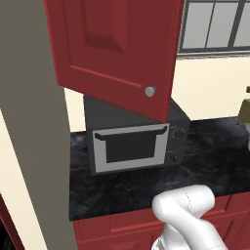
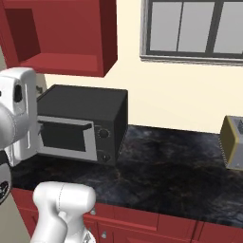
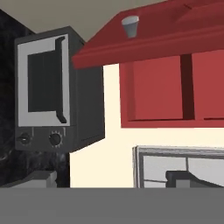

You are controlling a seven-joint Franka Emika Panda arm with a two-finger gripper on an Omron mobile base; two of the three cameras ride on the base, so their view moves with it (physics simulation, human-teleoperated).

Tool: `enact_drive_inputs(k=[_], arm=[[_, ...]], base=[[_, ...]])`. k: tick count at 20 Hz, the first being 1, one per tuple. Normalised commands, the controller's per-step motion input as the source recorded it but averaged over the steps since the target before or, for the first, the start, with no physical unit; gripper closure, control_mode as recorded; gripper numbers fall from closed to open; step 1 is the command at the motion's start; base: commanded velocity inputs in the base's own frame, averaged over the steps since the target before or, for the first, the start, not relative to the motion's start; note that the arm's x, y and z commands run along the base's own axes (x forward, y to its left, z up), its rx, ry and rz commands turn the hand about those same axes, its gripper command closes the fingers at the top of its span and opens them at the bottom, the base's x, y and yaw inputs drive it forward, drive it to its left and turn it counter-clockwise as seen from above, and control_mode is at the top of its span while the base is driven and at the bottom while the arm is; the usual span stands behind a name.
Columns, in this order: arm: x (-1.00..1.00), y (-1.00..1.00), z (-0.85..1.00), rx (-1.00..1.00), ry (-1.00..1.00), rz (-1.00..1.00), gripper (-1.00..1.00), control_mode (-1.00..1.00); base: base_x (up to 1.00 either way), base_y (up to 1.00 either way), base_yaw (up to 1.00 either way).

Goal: Close all open cabinet doors.

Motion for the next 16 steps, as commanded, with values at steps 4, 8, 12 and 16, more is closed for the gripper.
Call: enact_drive_inputs(k=[4,8,12,16], arm=[[-0.25,0.19,0.48,-0.1,0.02,0.0,-1.0,-1.0],[-0.33,0.43,0.22,-0.17,0.02,-0.05,-1.0,-1.0],[-0.36,0.64,0.0,-0.17,0.0,-0.12,-1.0,-1.0],[-0.47,0.57,0.0,-0.05,-0.09,-0.08,-1.0,-1.0]], base=[[0.0,0.0,0.0],[0.0,0.0,0.0],[0.0,0.0,0.0],[0.0,0.0,0.0]])
